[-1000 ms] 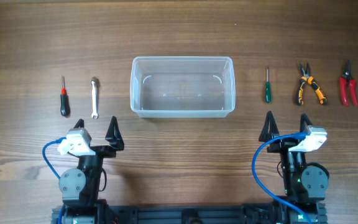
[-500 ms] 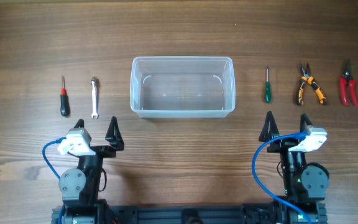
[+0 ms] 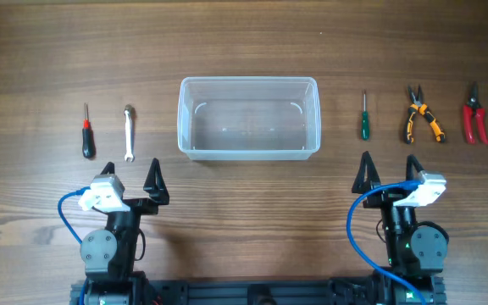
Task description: Pack container
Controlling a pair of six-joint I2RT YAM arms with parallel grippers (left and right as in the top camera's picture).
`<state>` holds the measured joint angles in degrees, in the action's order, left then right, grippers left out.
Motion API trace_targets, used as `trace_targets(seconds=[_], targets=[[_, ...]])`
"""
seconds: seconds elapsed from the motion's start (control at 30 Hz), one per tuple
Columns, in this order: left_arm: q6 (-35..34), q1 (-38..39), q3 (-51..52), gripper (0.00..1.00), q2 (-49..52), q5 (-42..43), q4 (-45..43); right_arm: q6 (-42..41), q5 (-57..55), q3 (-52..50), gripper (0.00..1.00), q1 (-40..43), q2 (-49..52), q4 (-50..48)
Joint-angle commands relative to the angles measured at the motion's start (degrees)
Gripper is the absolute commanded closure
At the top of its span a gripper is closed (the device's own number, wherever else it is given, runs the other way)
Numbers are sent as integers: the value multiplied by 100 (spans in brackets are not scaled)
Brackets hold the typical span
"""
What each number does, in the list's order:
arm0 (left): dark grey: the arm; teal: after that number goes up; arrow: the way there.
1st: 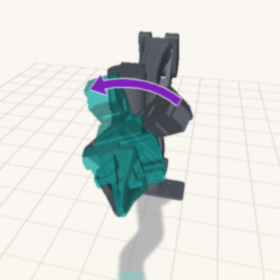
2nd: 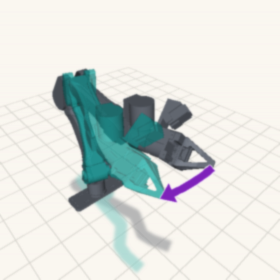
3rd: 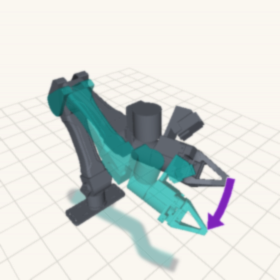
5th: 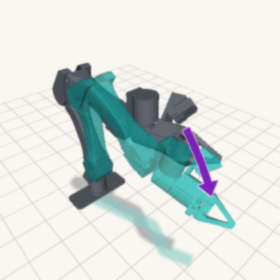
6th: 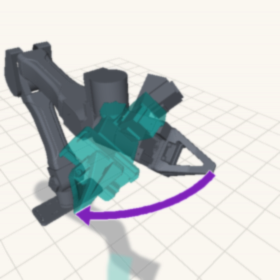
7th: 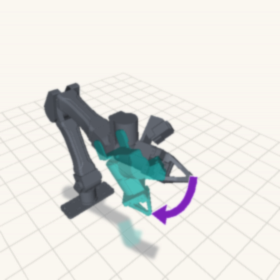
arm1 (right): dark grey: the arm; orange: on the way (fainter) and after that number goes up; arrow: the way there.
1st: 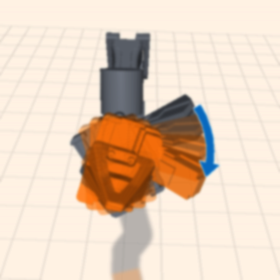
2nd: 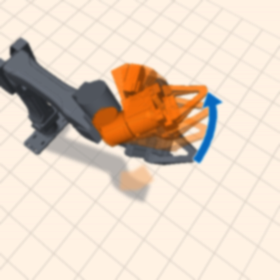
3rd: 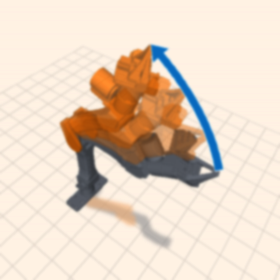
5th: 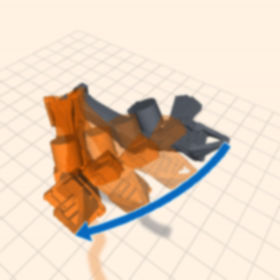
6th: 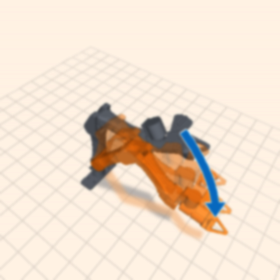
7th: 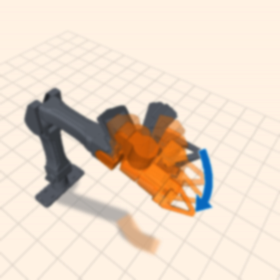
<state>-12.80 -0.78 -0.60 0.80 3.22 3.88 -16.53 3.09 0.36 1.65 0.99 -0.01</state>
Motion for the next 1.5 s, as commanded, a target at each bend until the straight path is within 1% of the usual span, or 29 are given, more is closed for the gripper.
trace_targets(seconds=[0.0, 0.2, 0.27, 0.37, 0.43, 0.57, 0.6, 0.67, 0.83, 0.9, 1.03, 1.1, 1.2, 1.33, 1.47], targets=[[-55, -35, 28, 0, -35, -31, 31, -299, 487, 9, 0, -35, -46, -66], [-55, -35, 28, 0, -35, -31, 31, -31, 501, 221, 0, -26, -46, -57], [-55, -35, 28, 0, -35, -31, 31, -173, 341, 380, 0, -20, -26, -46], [-55, -35, 28, 0, -35, -31, 31, -103, -61, 660, 0, -15, 87, -2], [-55, -35, 28, 0, -35, -31, 31, 225, -208, 938, 0, -13, 225, 107], [-55, -35, 28, 0, -35, -31, 31, 966, -483, 1773, 0, -13, 739, 682], [-55, -35, 28, 0, -35, -31, 31, 1233, -549, 2092, 0, -13, 973, 909], [-55, -35, 28, 0, -35, -31, 31, 1482, -717, 2562, 0, -13, 1344, 1281], [-55, -35, 28, 0, -35, -31, 31, 1510, -767, 4081, 0, -9, 2653, 2651], [-55, -35, 28, 0, -35, -31, 31, 1567, -745, 4758, 0, -9, 3353, 3204], [-55, -35, 28, 0, -35, -31, 31, 1958, -518, 6041, 0, -7, 4712, 4369], [-55, -35, 28, 0, -35, -31, 31, 2146, -133, 6828, 0, 52, 5578, 5141], [-55, -35, 28, 0, -35, -31, 31, 2223, 275, 7722, 0, 199, 6638, 5960], [-55, -35, 28, 0, -35, -31, 31, 2323, 273, 8522, 0, 269, 7726, 6489], [-55, -35, 28, 0, -35, -31, 31, 2413, 275, 8800, 0, 278, 8314, 6629]])
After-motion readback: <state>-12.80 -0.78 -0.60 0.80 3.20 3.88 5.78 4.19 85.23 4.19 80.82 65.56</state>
